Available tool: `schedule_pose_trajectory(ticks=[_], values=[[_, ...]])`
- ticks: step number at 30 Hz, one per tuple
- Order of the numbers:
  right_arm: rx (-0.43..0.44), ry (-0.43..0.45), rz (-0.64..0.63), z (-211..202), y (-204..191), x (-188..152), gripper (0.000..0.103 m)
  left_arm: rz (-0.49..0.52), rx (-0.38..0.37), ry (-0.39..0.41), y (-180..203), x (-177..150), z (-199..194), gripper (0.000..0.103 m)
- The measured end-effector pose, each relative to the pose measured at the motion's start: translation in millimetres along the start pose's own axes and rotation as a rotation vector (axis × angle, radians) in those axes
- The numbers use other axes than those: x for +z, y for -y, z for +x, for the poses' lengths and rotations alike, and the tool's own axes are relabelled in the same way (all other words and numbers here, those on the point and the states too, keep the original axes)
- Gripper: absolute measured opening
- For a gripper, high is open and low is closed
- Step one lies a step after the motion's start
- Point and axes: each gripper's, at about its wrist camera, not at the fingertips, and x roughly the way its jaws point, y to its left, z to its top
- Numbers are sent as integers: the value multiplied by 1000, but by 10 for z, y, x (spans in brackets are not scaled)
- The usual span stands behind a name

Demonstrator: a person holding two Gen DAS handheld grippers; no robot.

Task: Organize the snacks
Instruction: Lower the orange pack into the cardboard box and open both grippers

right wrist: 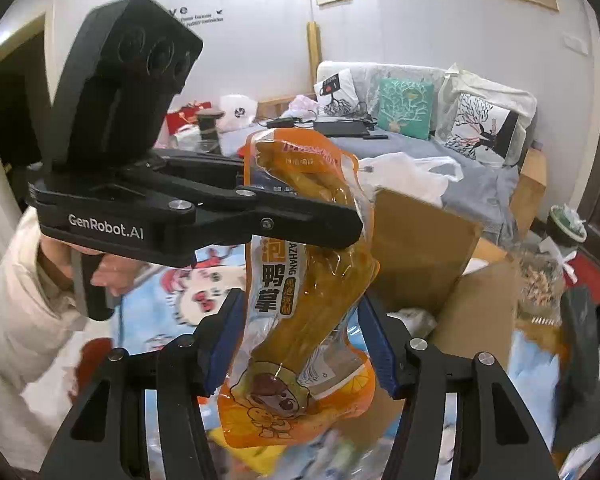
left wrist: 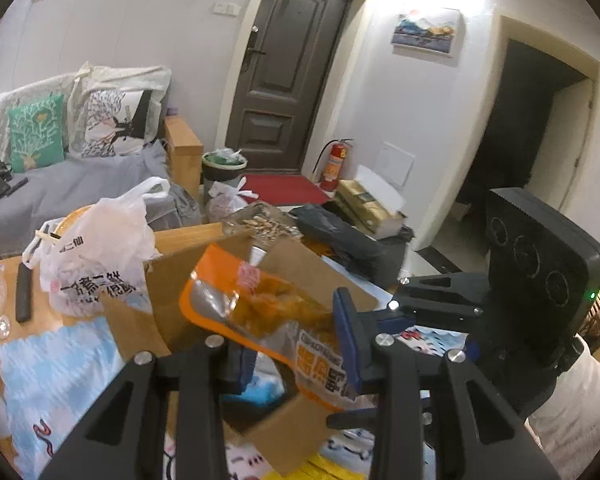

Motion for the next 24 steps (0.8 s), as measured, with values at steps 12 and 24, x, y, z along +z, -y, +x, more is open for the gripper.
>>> schedule_pose_trajectory(ticks=[12, 24], values=[[-57, -71, -17, 593, 529, 69, 54, -62, 54, -71, -322, -48, 648, 32], [-116, -60, 33, 591, 665, -5, 79, -129, 138, -21, -462, -79, 428, 74]])
